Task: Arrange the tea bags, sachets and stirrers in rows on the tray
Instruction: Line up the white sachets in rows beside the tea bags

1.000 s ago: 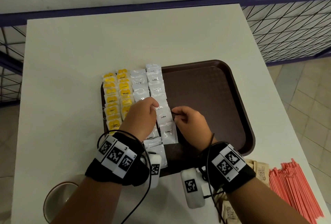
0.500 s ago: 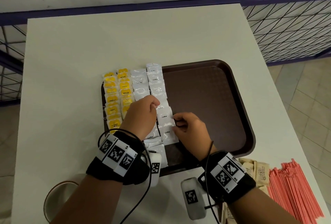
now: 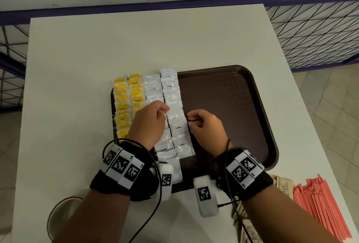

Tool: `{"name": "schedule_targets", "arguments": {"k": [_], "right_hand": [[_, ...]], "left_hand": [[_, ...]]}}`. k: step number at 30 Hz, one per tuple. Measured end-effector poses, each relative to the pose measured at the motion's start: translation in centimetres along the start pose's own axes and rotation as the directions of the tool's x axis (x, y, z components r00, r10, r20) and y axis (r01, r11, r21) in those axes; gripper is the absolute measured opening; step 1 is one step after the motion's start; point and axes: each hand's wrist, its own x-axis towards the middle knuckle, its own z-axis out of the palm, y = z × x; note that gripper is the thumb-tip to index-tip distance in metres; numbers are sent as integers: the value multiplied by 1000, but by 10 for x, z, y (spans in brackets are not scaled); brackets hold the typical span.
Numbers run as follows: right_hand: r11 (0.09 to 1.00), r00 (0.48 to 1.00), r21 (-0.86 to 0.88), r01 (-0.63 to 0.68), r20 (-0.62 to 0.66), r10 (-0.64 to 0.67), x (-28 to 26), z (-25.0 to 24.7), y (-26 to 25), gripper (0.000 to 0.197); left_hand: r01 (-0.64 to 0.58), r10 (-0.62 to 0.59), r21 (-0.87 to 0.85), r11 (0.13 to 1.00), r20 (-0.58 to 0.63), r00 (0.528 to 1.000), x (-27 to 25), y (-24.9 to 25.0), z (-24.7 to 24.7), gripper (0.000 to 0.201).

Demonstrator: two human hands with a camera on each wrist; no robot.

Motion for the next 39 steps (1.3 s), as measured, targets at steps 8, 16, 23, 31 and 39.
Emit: {"name": "schedule_targets", "arguments": {"k": [8, 16, 23, 31, 39], "right_hand": [[992, 1000, 124, -1, -14, 3, 27, 7, -8, 37], [986, 998, 164, 29, 55, -39, 40, 12, -11, 40], [990, 999, 139, 38, 10, -39, 48, 9, -16, 43], [991, 996, 119, 67, 43, -72, 66, 14, -28, 45], [994, 995, 72, 84, 53, -88, 10, -51, -7, 33]], "left_hand": [[-34, 35, 32, 999, -41, 999, 4, 3, 0, 30], [-40, 42, 57, 998, -31, 999, 6, 2, -1, 29], [-79, 80, 57, 995, -14, 997, 4, 2, -2, 30], [-129, 128, -11, 992, -29, 991, -24, 0, -5, 32], [-162, 175, -105, 981, 127, 976, -80, -5, -14, 29]]}}
